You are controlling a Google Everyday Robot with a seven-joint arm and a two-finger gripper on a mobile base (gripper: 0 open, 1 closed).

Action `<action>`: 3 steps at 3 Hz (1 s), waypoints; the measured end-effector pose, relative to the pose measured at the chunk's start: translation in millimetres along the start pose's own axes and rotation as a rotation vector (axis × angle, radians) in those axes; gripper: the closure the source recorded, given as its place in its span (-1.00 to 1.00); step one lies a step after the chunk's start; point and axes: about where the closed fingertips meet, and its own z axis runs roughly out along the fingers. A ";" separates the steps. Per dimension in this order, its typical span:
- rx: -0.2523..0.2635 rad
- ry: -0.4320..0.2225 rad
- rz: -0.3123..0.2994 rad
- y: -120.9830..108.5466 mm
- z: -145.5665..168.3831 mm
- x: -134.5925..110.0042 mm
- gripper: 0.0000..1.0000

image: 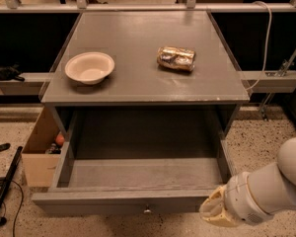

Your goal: Close top drawer

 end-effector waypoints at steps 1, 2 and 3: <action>-0.022 0.009 0.000 5.9 14.9 3.6 1.00; -0.022 0.014 0.008 1.5 29.2 12.2 1.00; -0.021 0.013 0.009 1.1 29.8 12.4 0.64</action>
Offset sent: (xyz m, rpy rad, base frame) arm 0.0018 0.0044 -0.0545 -0.0075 0.0361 -0.0059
